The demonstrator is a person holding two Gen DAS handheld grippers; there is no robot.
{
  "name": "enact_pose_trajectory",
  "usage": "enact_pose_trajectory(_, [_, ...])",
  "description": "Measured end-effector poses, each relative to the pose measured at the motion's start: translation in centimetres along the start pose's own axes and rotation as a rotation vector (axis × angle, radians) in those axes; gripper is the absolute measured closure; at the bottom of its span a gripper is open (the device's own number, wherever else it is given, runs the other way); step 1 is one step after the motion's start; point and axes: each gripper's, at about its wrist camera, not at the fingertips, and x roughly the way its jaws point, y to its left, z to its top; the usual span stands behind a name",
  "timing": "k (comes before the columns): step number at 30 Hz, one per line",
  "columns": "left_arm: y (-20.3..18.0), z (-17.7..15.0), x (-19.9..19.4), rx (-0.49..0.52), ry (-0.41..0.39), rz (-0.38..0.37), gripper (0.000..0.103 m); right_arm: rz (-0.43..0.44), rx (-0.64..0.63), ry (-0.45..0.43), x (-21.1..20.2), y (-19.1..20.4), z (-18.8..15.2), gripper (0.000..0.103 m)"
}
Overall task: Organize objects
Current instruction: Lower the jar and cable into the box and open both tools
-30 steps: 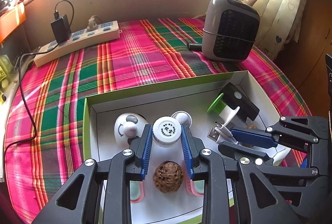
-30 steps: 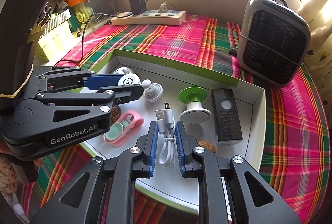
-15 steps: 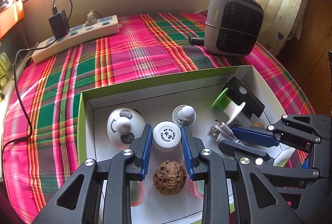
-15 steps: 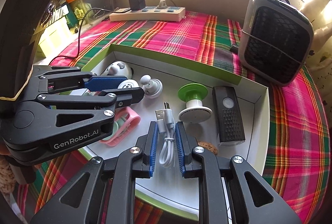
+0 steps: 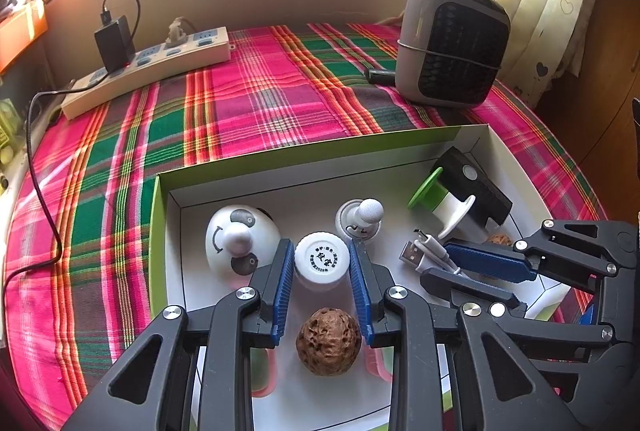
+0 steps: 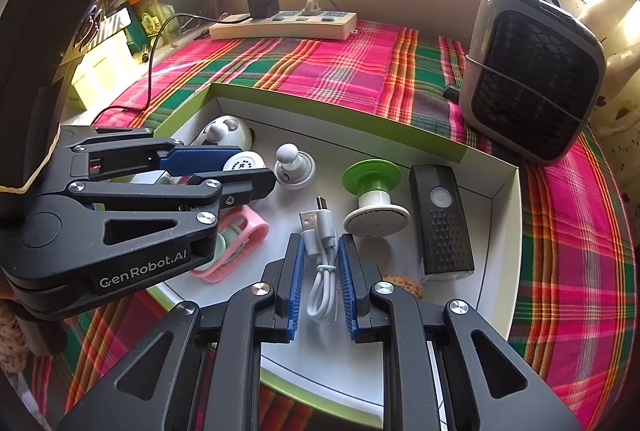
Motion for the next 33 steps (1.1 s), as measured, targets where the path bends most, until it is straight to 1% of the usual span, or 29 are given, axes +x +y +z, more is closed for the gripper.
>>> enact_pose_trajectory(15, [0.2,-0.4,-0.3,-0.015,0.008,0.013,0.076,-0.007,0.015,-0.002,-0.1,0.3,0.0,0.084])
enact_pose_trajectory(18, [0.1,-0.6,-0.7,-0.013,0.002,0.025,0.075,-0.007,0.022,-0.008,-0.3,0.4,-0.2,0.082])
enact_pose_trajectory(22, [0.1,-0.8,-1.3,-0.014,-0.008,0.032,0.073,-0.004,0.036,-0.018,-0.7,0.3,-0.5,0.074])
enact_pose_trajectory(29, [0.1,-1.3,-2.4,-0.026,-0.027,0.041,0.072,-0.007,0.046,-0.033,-1.5,0.5,-0.9,0.074])
enact_pose_trajectory(33, [-0.3,-1.8,-3.5,-0.023,-0.052,0.077,0.071,-0.015,0.054,-0.049,-2.2,0.6,-1.1,0.069])
